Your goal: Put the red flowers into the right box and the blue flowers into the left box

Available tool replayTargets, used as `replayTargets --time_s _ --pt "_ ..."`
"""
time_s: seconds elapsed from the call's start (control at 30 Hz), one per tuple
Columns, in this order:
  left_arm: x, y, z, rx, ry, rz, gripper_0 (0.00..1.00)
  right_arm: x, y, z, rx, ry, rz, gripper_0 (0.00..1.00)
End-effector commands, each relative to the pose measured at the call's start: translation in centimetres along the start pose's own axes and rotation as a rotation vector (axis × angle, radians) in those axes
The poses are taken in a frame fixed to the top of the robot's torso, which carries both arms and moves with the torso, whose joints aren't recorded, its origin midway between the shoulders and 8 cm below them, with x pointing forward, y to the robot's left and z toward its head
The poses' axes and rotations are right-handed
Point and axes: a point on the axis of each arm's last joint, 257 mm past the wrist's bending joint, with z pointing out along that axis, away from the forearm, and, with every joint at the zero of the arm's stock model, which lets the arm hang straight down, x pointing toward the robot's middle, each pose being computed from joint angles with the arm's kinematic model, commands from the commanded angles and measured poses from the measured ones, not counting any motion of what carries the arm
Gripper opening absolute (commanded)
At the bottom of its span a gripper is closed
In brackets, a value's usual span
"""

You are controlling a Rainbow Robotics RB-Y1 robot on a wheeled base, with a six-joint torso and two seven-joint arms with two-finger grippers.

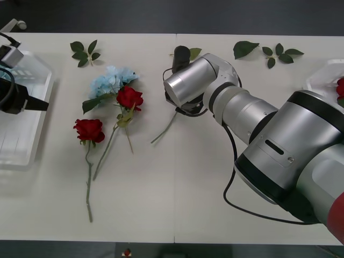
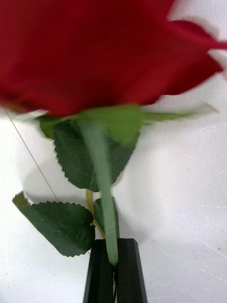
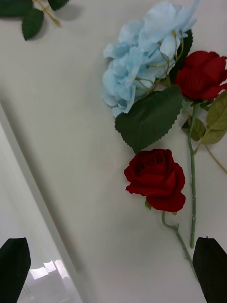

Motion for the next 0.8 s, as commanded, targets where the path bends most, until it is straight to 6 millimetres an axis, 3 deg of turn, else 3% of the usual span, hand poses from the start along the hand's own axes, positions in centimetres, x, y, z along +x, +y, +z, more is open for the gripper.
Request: replayTargets --time_s 0.03,0.1,0.3,0.63,0.8 --pt "-0.9 -2.7 3.7 0.007 -0.021 0.005 1.0 -1.1 3.6 -1.9 -0.054 -0.024 0.037 0.0" --pt "0.0 -3.3 6.1 -0.025 0.004 0.034 1.0 -1.1 3.5 -1.9 -0.053 -0.024 0.032 0.0" --pt "1.6 -4.2 10.5 -0.091 -0.01 0.074 1.0 -1.9 3.2 -2.5 -0.051 -0.003 -0.002 0.0" --pt "6.4 -4.4 13.1 -0.104 -0.018 0.059 1.0 -7.0 1.0 -8.0 -0.007 0.036 -0.115 0.0" --pt "6.8 -4.4 13.3 -0.11 -0.018 0.061 1.0 -10.2 -1.7 -10.3 0.01 0.011 -0.184 0.0"
